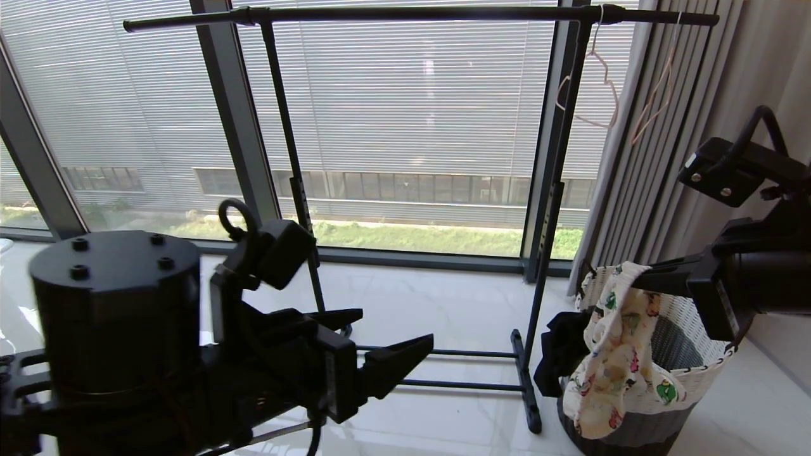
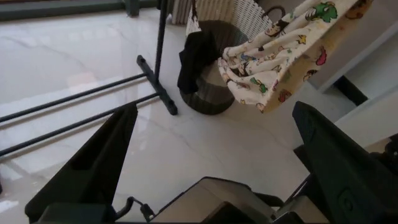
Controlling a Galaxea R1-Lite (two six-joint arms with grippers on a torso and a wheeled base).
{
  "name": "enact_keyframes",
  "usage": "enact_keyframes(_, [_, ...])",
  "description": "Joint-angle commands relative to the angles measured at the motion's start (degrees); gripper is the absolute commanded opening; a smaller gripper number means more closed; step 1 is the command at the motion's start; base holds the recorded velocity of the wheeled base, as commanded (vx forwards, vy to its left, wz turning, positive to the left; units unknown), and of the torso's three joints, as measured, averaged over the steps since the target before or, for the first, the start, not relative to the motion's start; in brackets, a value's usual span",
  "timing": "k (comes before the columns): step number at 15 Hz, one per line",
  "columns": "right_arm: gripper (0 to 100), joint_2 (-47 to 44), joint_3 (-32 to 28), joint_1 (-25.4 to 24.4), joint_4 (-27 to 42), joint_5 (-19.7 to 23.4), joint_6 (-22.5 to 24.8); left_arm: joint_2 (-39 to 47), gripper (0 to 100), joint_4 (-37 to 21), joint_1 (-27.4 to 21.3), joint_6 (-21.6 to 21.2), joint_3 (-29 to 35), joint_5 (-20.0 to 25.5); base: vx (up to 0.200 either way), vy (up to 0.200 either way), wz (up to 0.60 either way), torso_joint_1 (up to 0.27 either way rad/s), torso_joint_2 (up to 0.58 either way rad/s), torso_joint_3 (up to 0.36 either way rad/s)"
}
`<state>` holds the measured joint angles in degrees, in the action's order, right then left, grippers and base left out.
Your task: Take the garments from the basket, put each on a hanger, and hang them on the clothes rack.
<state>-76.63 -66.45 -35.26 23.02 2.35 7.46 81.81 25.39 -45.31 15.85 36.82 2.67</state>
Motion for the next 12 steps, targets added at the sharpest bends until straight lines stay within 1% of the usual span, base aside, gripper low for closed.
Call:
enact_keyframes(1, [0, -0.8, -0.08, 0.01, 0.01, 0.02, -0.08, 18.91, 100, 9.24, -5.66, 0.06, 3.79, 0.05, 0.0, 0.0, 0.0, 0.0, 0.0, 0.0])
enact_keyframes(2, [0, -0.71, -0.08, -0.08, 0.01, 0.02, -0.08, 22.69, 100, 11.61, -6.54, 0.15, 5.64, -0.03, 0.0, 0.0, 0.0, 0.0, 0.0, 0.0])
enact_keyframes(5, [0, -0.54, -0.08, -0.08, 0.01, 0.11, -0.17, 29.81, 100, 16.53, -8.74, 0.06, 11.26, 0.49, 0.0, 0.0, 0.0, 0.0, 0.0, 0.0])
enact_keyframes(7, [0, -0.63, -0.08, -0.16, 0.1, 0.11, -0.17, 31.74, 100, 16.71, -9.62, 0.24, 14.16, 4.19, 0.0, 0.0, 0.0, 0.0, 0.0, 0.0])
enact_keyframes(8, [0, -0.63, -0.08, -0.16, 0.1, 0.11, -0.17, 33.59, 100, 16.71, -9.62, 0.24, 15.92, 5.24, 0.0, 0.0, 0.0, 0.0, 0.0, 0.0])
enact_keyframes(10, [0, -0.27, -0.08, -1.13, 0.19, 0.11, -0.17, 38.86, 100, 16.71, -8.48, 0.32, 20.49, 4.98, 0.0, 0.0, 0.0, 0.0, 0.0, 0.0])
enact_keyframes(12, [0, -0.19, -0.08, -1.22, 0.19, 0.11, -0.17, 41.41, 100, 16.71, -8.56, 1.03, 23.04, 5.42, 0.0, 0.0, 0.0, 0.0, 0.0, 0.0])
